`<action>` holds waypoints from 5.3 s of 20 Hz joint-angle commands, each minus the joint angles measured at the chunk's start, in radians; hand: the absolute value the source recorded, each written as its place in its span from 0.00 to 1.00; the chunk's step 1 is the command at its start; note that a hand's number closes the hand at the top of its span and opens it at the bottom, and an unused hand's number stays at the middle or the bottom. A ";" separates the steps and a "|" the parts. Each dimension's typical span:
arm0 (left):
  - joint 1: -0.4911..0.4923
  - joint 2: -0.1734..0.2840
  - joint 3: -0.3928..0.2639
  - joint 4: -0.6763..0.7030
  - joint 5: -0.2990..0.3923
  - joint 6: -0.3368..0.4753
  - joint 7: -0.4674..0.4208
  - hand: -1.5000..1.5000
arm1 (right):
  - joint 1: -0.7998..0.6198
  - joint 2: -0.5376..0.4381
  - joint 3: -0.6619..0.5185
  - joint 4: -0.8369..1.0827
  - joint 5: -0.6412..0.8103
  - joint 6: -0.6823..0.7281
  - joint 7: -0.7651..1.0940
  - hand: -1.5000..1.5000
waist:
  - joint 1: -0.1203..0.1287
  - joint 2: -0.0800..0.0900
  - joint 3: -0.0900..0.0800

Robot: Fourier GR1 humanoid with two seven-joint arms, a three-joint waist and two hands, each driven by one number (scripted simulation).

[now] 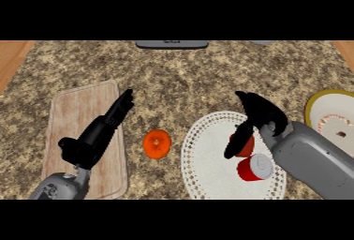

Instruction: Pick the bell pepper from the placemat and place it in the bowl

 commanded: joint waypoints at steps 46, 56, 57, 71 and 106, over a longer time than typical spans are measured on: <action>0.062 -0.130 0.079 -0.025 -0.143 -0.095 0.027 0.50 | 0.304 0.211 -0.185 0.112 0.706 0.006 -0.127 1.00 | -0.004 0.003 0.002; 0.100 -0.106 0.132 -0.015 -0.139 -0.135 -0.038 0.50 | 0.411 0.027 -0.152 -0.089 0.829 0.044 -0.349 1.00 | -0.008 0.001 0.001; 0.070 -0.147 0.102 0.004 -0.149 -0.122 -0.007 0.50 | 0.367 0.097 -0.128 -0.058 0.894 0.014 -0.291 1.00 | -0.005 0.002 0.001; 0.062 -0.126 0.153 0.055 -0.134 -0.170 -0.042 0.50 | 0.391 0.001 -0.505 -0.471 0.884 -0.131 -0.275 1.00 | -0.015 0.002 0.002; 0.023 -0.208 0.158 -0.009 -0.199 -0.166 0.068 0.50 | 0.279 -0.095 -1.057 0.510 0.568 -0.200 -1.114 0.00 | 0.001 0.006 0.003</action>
